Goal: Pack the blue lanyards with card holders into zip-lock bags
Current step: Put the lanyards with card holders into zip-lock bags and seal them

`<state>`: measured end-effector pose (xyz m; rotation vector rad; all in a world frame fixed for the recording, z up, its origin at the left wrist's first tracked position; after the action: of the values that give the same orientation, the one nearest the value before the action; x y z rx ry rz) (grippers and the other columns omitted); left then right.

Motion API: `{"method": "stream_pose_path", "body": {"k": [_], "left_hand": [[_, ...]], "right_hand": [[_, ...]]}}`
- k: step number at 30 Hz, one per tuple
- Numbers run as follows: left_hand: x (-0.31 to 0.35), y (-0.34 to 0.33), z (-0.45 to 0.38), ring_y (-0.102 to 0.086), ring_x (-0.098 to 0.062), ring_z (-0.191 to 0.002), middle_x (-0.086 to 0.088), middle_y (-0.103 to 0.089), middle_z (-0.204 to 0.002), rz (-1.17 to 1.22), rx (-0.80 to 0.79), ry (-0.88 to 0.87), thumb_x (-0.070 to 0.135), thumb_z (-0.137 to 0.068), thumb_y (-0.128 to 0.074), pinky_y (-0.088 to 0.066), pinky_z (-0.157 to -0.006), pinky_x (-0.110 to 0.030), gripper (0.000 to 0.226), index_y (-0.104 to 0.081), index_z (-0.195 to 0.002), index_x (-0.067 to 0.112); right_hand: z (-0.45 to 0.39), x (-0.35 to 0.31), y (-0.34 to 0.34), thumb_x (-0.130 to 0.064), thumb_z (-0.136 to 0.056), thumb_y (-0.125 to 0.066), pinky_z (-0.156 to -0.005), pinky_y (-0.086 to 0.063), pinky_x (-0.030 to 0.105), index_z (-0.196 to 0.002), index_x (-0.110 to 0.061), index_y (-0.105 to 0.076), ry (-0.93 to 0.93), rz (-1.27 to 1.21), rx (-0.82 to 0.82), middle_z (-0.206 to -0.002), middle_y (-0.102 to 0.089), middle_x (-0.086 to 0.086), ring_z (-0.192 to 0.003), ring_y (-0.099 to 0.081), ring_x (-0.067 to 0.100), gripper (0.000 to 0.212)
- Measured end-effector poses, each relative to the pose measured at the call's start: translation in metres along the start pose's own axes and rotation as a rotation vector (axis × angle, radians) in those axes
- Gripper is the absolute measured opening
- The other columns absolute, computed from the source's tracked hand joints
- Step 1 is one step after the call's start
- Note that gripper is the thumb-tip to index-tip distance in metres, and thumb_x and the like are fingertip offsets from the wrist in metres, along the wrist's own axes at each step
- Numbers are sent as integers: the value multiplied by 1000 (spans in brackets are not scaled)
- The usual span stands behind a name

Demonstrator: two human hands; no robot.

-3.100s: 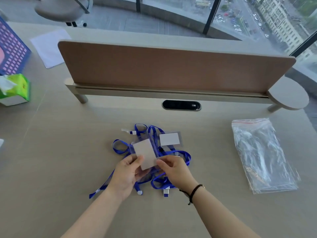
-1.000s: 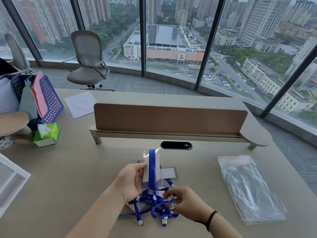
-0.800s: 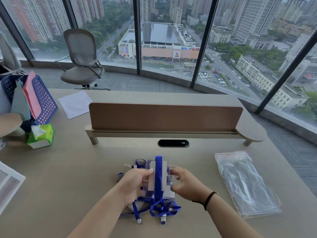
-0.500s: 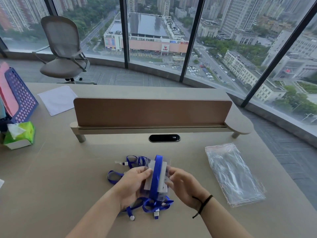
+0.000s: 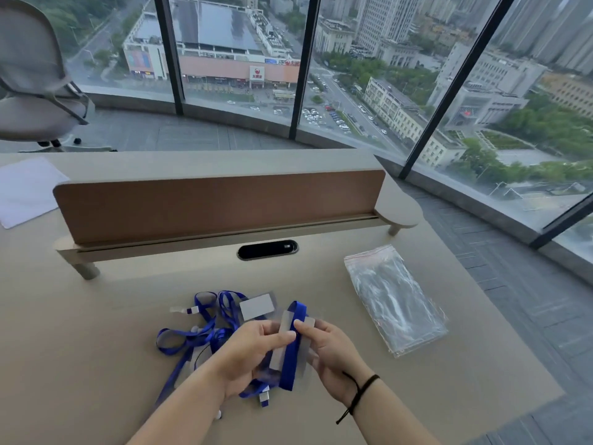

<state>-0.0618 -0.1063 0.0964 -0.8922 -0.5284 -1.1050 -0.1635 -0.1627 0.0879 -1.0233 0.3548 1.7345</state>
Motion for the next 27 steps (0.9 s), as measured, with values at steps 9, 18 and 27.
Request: {"method": "stream_pose_path", "body": {"k": [9,18,27], "left_hand": [[7,-49,-65,-74,-28,-99,-10,-78,-103,-166,131,47,19,-95,-65,-59,-84,-48,20,-73,-113,14],[20,-121,-189,-72,-25,-96,-12,-77,-107,-68,236,131,12,-97,-61,-58,-74,-36,16,-70,-110,10],[40,-108,-278,-71,-28,-87,-13,-78,-101,48,565,67,9,-96,-61,-58,-80,-43,14,-73,-102,8]], "right_hand": [[-21,-31,73,-7,-94,-63,-95,-55,38,-113,-8,-70,7,-11,-17,-108,-75,13,-96,-71,22,21],[-110,-78,203,-22,-92,-67,-88,-53,41,-117,-21,-70,-87,34,-46,-117,-71,13,-94,-64,25,25],[-263,-137,328,-20,-93,-57,-54,-51,28,-133,-27,-53,66,805,171,-84,-66,2,-63,-61,16,41]]}}
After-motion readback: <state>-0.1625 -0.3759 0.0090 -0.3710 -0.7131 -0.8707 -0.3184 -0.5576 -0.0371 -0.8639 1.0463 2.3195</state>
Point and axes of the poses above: each hand's wrist, its own z-axis away from the middle knuckle, its own y-axis out of the back of the hand, x = y × z, the point moved 10 cm from there along -z, towards the middle knuckle
